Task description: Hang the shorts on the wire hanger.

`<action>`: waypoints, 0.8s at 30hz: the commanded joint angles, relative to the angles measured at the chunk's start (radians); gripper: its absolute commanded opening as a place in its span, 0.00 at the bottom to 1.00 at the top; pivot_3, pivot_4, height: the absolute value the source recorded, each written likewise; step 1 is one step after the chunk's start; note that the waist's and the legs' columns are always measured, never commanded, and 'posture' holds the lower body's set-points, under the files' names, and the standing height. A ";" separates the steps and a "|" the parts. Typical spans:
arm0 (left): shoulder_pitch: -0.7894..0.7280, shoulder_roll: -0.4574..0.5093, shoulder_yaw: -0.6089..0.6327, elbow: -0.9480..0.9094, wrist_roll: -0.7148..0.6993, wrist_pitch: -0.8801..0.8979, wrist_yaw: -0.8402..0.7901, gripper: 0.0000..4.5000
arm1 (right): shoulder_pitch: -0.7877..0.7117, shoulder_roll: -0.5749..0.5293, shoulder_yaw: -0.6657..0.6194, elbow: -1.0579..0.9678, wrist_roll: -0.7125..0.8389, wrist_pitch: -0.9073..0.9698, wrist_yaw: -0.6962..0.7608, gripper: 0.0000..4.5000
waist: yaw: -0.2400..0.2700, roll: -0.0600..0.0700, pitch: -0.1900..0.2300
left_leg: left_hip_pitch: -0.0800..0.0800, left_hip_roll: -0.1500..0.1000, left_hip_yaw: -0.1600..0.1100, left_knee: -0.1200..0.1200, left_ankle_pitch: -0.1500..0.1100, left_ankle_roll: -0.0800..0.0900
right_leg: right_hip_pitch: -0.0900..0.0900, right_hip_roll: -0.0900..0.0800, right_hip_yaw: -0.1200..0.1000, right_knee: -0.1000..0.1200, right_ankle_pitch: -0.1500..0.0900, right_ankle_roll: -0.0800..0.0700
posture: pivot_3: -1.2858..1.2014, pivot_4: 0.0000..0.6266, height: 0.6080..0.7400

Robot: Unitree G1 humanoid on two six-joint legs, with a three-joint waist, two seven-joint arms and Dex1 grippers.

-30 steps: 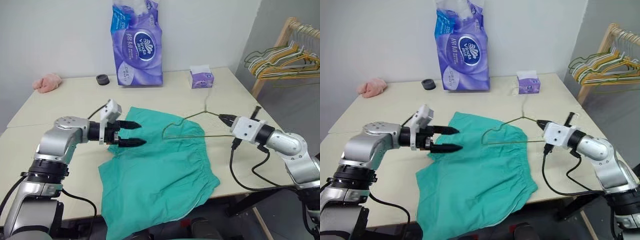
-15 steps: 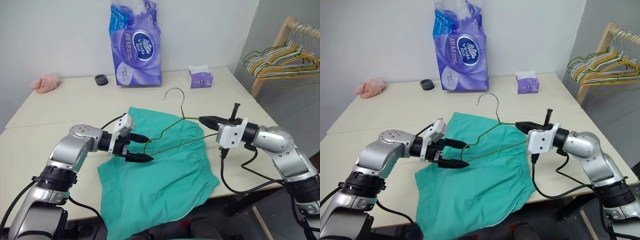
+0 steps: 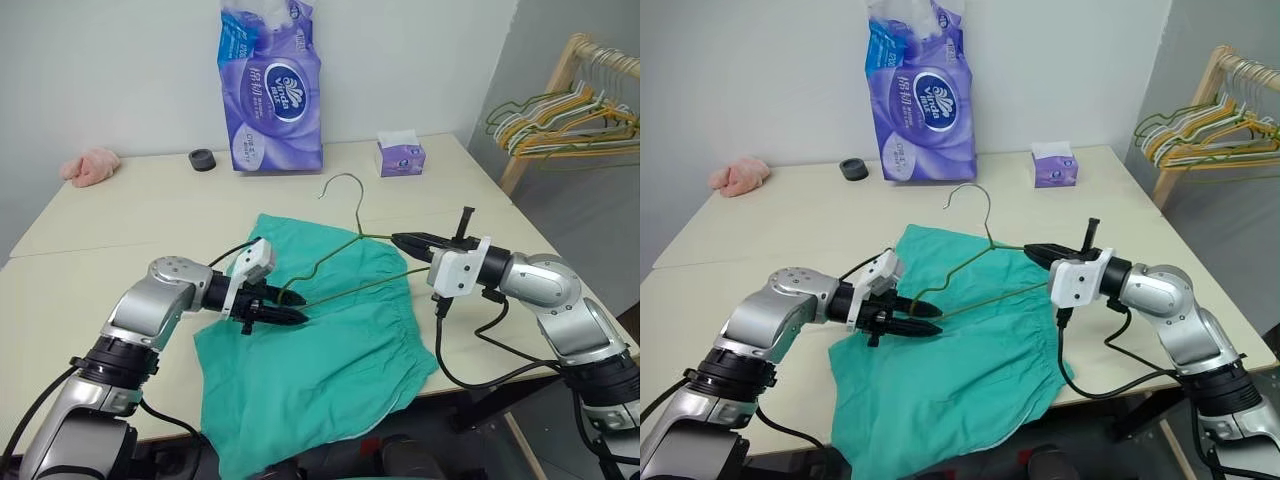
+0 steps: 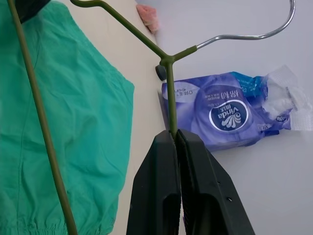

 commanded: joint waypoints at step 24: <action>0.013 0.043 0.038 -0.014 0.093 -0.168 0.097 0.00 | 0.104 -0.300 -0.192 -0.146 0.315 0.565 0.324 0.95 | 0.006 0.001 0.000 | 0.000 0.000 0.000 0.000 0.000 0.000 | 0.001 0.000 0.000 -0.001 0.000 0.000 | 0.44 0.06 1.00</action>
